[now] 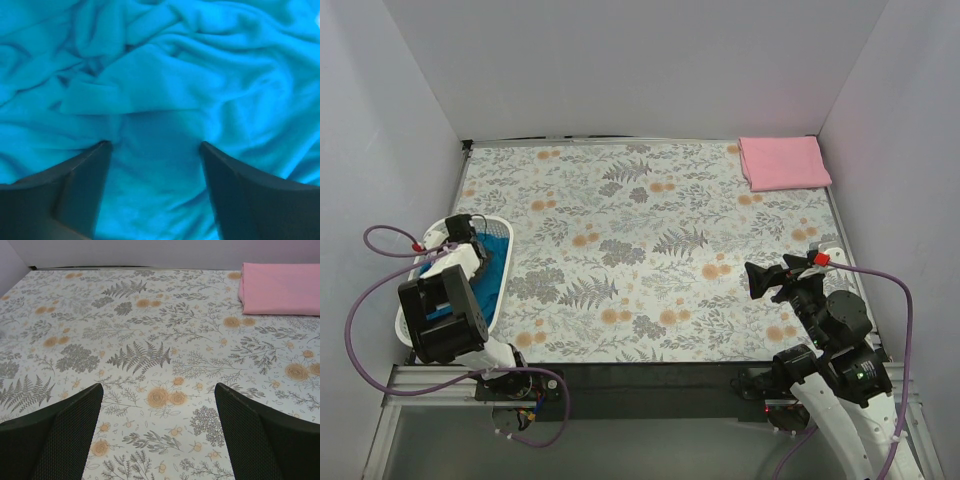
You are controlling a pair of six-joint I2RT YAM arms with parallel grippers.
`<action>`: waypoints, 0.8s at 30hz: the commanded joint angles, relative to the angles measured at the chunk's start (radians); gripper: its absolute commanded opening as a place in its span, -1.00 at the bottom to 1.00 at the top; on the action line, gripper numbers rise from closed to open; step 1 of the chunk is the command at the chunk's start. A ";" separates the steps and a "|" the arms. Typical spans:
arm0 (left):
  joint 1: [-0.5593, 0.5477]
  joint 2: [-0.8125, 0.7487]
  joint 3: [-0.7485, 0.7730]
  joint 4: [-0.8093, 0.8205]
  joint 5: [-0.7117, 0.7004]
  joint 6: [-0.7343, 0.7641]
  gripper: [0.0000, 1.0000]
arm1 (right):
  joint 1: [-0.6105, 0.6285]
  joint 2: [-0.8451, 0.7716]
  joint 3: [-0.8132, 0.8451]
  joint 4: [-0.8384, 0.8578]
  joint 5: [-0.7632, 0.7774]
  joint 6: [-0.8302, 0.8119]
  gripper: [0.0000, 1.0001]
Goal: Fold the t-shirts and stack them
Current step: Grab the tshirt from the pile
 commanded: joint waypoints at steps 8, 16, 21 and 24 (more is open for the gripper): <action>0.006 -0.055 0.017 -0.005 0.011 0.005 -1.00 | 0.004 0.020 -0.002 0.047 -0.007 -0.011 0.97; -0.051 -0.200 0.190 -0.130 -0.124 0.032 -1.00 | 0.004 0.028 -0.003 0.049 -0.016 -0.012 0.97; -0.328 -0.274 0.375 -0.113 -0.215 0.164 -1.00 | 0.004 0.035 -0.005 0.054 -0.025 -0.012 0.97; -0.519 -0.289 0.538 -0.110 -0.226 0.253 -1.00 | 0.004 0.042 -0.003 0.054 -0.027 -0.014 0.97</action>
